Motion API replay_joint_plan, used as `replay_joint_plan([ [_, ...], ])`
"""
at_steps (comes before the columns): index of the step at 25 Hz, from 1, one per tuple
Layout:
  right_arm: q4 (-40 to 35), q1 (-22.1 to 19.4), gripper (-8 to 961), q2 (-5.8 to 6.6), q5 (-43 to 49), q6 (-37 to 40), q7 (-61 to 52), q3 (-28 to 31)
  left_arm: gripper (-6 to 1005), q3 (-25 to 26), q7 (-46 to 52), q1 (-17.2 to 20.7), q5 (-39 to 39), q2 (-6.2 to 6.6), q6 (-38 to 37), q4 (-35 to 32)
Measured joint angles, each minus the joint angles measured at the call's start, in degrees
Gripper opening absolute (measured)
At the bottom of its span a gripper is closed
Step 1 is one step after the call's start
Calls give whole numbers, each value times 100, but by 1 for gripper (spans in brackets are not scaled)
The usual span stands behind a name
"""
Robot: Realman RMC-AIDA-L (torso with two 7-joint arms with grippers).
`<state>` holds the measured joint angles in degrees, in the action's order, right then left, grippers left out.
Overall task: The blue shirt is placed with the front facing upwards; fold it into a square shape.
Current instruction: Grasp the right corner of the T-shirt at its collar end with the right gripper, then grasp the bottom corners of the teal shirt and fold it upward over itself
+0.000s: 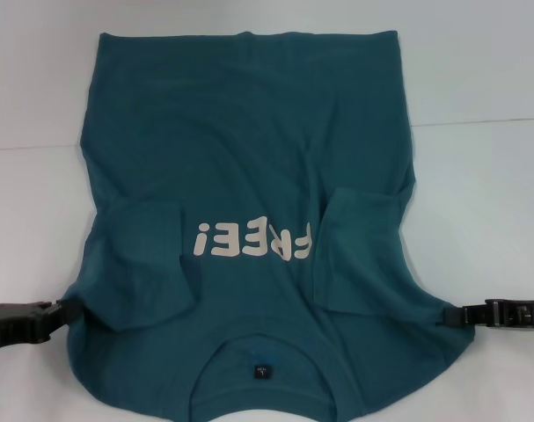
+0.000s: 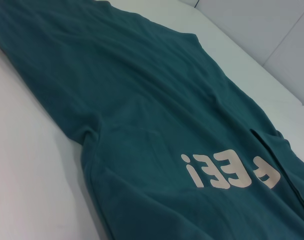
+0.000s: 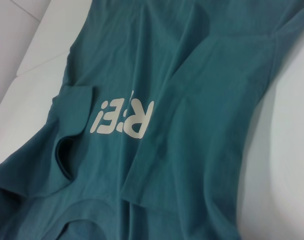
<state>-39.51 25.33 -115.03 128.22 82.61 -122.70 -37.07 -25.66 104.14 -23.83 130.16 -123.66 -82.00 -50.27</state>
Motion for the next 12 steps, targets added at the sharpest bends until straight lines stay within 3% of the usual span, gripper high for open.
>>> replay_joint_plan([
  [12, 5, -99, 13, 14, -10, 46, 110, 336, 3, 17, 109, -4, 3, 13, -1, -6],
])
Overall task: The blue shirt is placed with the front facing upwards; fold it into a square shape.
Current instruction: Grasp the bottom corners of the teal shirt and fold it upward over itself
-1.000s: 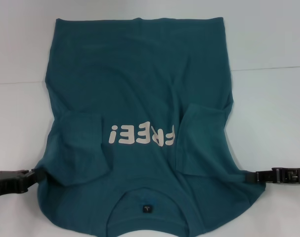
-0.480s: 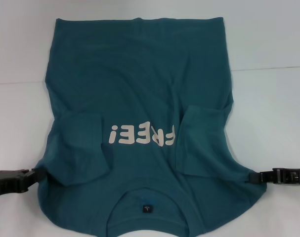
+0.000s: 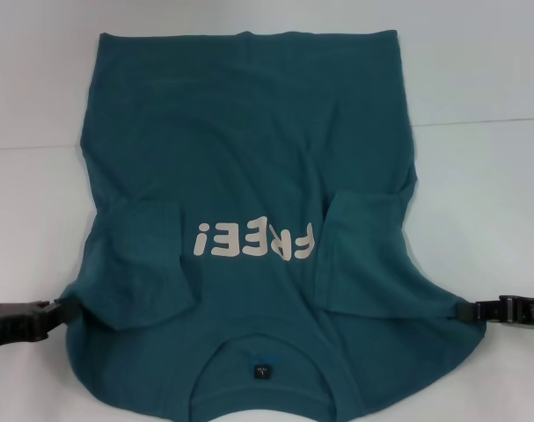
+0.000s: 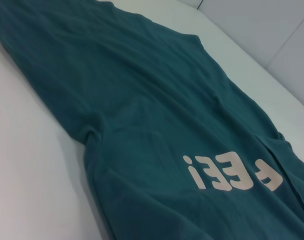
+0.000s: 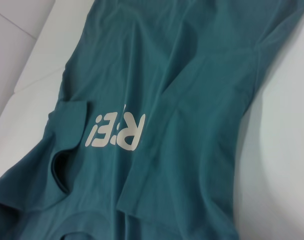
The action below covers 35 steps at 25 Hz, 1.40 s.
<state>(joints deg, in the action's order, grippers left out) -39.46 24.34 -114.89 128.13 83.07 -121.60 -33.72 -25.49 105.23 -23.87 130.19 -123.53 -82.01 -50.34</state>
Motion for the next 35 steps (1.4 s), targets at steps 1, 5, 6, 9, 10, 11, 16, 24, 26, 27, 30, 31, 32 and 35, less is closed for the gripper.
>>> replay_joint_plan([
  [1, 0, -3, 13, 3, 0, 18, 0, 26, 3, -8, 58, 2, 10, 8, -23, -15],
  [5, -8, -61, 12, 35, 1, 119, 1, 162, 3, -14, 268, 38, 38, 32, -173, -128],
  [6, -22, -95, 12, 46, 1, 146, 2, 208, 3, -16, 319, 59, 40, 34, -225, -169],
  [9, -64, -193, 12, 86, 1, 194, 16, 330, 3, -13, 524, 133, 41, 36, -391, -330],
  [10, -72, -229, 12, 105, 1, 203, 27, 365, 3, -12, 595, 157, 43, 37, -446, -388],
  [11, -74, -260, 12, 125, 0, 214, 43, 386, 3, -13, 673, 178, 48, 37, -519, -446],
  [16, -78, -413, 12, 208, -4, 341, 176, 566, 3, 19, 1033, 244, 221, 35, -857, -705],
  [24, -144, -692, 13, 355, -6, 696, 336, 1027, 3, 37, 1420, 332, 331, 22, -1595, -1116],
  [26, -174, -753, 13, 375, -6, 772, 354, 1104, 3, 43, 1445, 348, 331, 21, -1781, -1166],
  [27, -197, -782, 13, 380, -3, 801, 357, 1128, 3, 47, 1455, 352, 332, 20, -1853, -1181],
  [30, -236, -850, 13, 391, 10, 865, 360, 1151, 3, 53, 1498, 359, 346, 16, -2059, -1187],
  [31, -241, -870, 13, 396, 12, 890, 361, 1151, 3, 53, 1510, 362, 348, 15, -2105, -1187],
  [32, -256, -887, 13, 403, 12, 914, 361, 1152, 3, 53, 1517, 368, 349, 15, -2156, -1188],
  [35, -286, -952, 13, 408, 8, 961, 361, 1155, 3, 54, 1542, 394, 349, 10, -2284, -1188],
])
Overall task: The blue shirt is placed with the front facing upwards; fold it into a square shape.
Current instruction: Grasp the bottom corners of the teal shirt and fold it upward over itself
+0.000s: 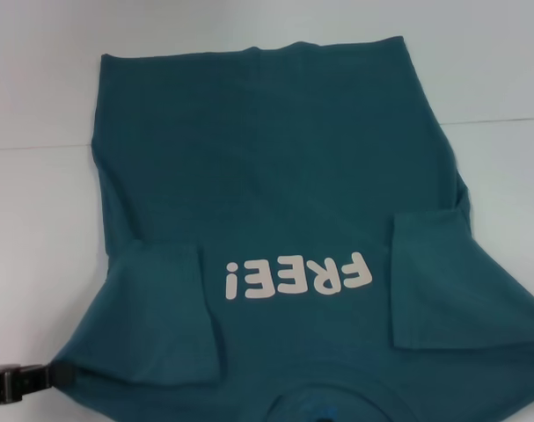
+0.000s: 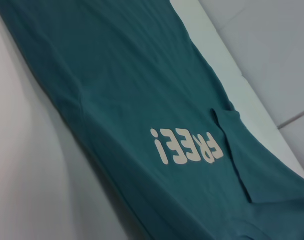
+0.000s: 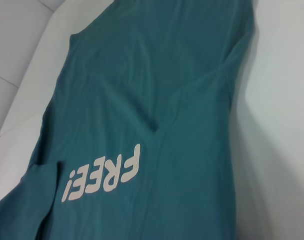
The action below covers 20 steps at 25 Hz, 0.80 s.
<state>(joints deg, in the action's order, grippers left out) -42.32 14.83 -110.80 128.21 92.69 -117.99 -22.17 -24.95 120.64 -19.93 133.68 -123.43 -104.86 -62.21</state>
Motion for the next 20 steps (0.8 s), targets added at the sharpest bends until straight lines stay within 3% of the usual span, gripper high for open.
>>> replay_joint_plan([
  [16, -10, -299, 12, 26, 32, 126, 51, 152, 4, 0, 47, 191, 131, -39, -262, 62],
  [20, -7, -246, 12, 25, 24, 117, 58, 218, 4, 0, 33, 96, 111, -30, -243, 143],
])
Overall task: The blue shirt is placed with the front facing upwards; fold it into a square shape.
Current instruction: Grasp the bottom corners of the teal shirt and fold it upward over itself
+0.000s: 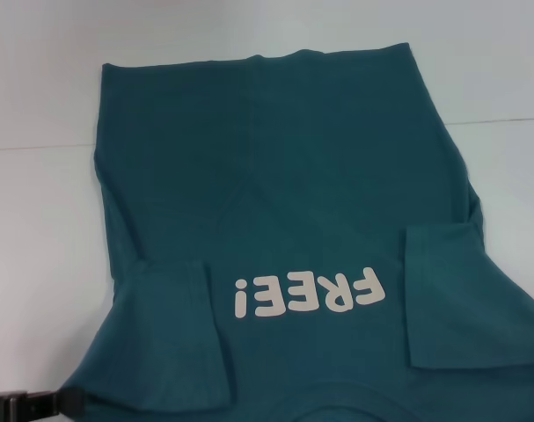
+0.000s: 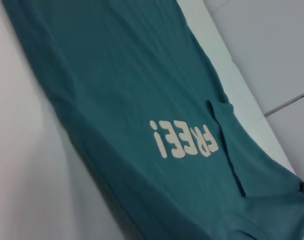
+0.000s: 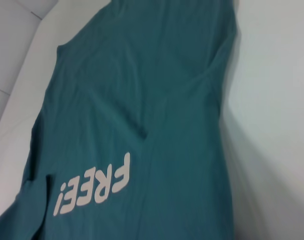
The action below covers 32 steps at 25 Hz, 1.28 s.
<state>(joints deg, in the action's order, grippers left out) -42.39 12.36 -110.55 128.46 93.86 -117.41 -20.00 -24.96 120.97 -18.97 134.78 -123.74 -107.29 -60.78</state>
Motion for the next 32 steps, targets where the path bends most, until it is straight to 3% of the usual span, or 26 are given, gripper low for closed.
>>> replay_joint_plan([
  [7, 61, 276, 13, -1, -7, -200, -3, 69, 4, -33, -38, -450, -20, 153, 336, 564],
  [9, 66, 400, 13, -13, -22, -294, -14, 69, 4, -35, -81, -764, -21, 224, 604, 901],
  [20, 565, 1425, 12, -48, -19, -1431, 126, 19, 4, -11, -31, -1898, -229, 425, 2001, 1766],
  [32, 1179, 2403, 12, -54, 1, -3034, 539, -155, 4, -35, -21, -2445, -984, 618, 3833, 2332],
])
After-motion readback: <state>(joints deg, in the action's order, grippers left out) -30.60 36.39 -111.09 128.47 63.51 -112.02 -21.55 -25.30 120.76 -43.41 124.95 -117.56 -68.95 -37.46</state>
